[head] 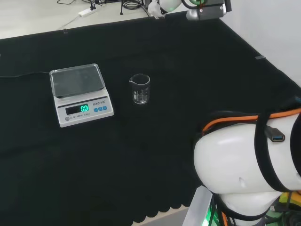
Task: Pick up the beaker.
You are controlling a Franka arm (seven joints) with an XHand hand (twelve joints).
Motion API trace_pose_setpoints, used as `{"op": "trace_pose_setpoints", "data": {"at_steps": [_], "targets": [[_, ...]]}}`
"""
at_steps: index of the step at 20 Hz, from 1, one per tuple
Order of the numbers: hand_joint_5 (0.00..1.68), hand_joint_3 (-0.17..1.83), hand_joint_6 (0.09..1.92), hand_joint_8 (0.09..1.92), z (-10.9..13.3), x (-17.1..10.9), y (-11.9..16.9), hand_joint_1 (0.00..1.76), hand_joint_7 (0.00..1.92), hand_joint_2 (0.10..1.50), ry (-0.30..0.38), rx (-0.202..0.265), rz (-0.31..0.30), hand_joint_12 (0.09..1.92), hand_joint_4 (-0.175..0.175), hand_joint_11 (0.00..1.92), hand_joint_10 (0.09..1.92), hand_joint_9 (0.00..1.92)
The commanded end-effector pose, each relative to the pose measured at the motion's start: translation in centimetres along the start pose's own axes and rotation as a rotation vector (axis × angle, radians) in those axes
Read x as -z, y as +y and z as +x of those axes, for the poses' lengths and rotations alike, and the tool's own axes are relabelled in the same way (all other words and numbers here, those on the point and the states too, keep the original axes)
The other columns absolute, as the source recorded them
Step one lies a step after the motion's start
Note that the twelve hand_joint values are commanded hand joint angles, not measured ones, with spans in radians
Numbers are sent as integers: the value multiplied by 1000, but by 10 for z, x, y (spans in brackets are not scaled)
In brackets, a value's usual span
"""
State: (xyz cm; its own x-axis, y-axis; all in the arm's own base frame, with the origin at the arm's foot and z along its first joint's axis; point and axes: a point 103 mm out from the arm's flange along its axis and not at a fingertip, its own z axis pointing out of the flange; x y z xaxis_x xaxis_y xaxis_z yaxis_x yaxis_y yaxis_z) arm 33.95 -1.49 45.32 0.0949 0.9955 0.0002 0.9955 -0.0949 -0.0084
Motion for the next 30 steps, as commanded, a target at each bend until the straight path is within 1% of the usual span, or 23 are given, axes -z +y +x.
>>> {"op": "trace_pose_setpoints", "data": {"at_steps": [1,8,11,14,18,21,24,30], "targets": [[200,383,87,762,-11,-43,37,795,111,597,14,1,56,1566,-6,0,937,258],[191,377,87,754,-1,-95,89,802,97,588,-14,44,131,1565,1,0,932,245],[186,376,87,753,4,-115,109,804,95,587,2,53,164,1564,3,0,932,243],[183,375,87,751,13,-133,125,805,91,586,-9,72,192,1563,6,0,932,242],[180,375,87,749,26,-155,137,806,89,586,-10,101,214,1562,9,0,932,240],[178,374,87,749,32,-175,143,805,88,585,-11,114,244,1561,11,0,932,239],[177,372,87,748,35,-193,147,801,87,582,-20,128,268,1559,14,0,932,237],[168,359,87,741,37,-224,152,784,73,570,-28,138,326,1552,21,0,931,218]]}}
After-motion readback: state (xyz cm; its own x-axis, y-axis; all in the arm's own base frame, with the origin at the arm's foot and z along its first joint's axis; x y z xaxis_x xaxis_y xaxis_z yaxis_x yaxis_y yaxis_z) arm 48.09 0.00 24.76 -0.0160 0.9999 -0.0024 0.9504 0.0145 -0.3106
